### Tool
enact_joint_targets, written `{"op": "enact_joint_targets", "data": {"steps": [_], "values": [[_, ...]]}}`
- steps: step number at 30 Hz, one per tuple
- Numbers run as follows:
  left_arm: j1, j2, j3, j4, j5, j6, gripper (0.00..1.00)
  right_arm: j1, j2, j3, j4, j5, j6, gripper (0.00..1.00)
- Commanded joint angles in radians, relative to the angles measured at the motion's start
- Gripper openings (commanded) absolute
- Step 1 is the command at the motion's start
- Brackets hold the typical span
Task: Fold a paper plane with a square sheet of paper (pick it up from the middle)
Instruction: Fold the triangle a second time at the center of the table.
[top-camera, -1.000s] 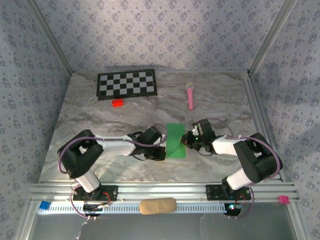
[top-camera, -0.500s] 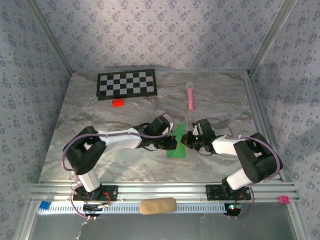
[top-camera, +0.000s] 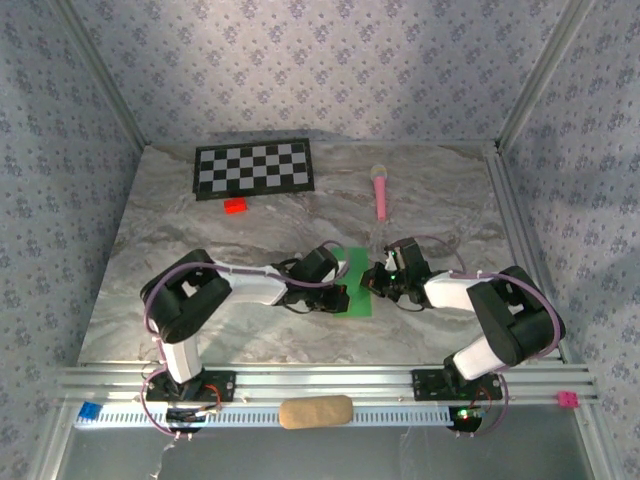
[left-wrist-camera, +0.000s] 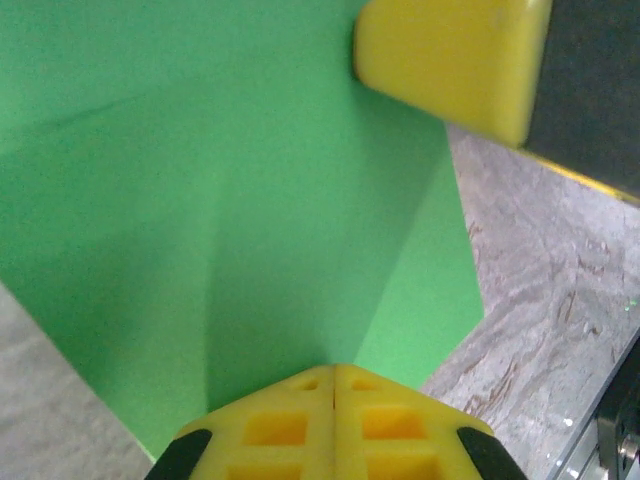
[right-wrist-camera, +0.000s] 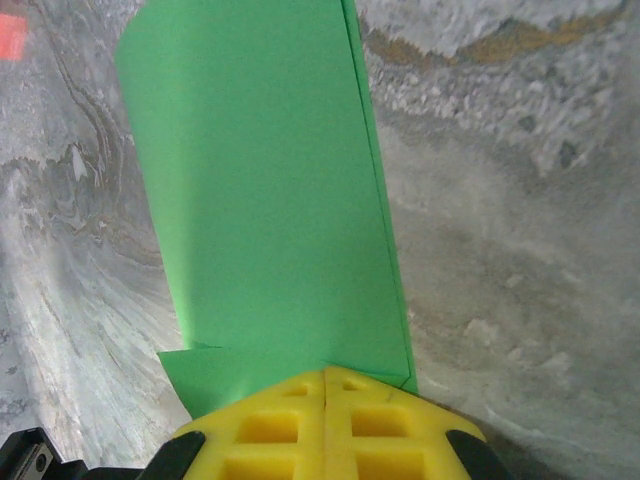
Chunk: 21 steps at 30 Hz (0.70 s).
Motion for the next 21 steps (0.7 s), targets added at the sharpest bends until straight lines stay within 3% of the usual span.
{"op": "enact_joint_targets", "data": {"steps": [1,13,21], "values": [[-0.021,-0.021,-0.087,-0.073,0.011,-0.022,0.04,-0.001,0.035,-0.02,-0.103,0.065,-0.026,0.0],[-0.021,-0.132,-0.206,-0.063,-0.006,-0.039,0.04,-0.002,0.051,-0.023,-0.082,0.054,-0.026,0.0],[0.013,-0.297,-0.211,-0.015,0.031,-0.025,0.02,-0.001,0.048,-0.006,-0.072,0.029,-0.039,0.0]]}}
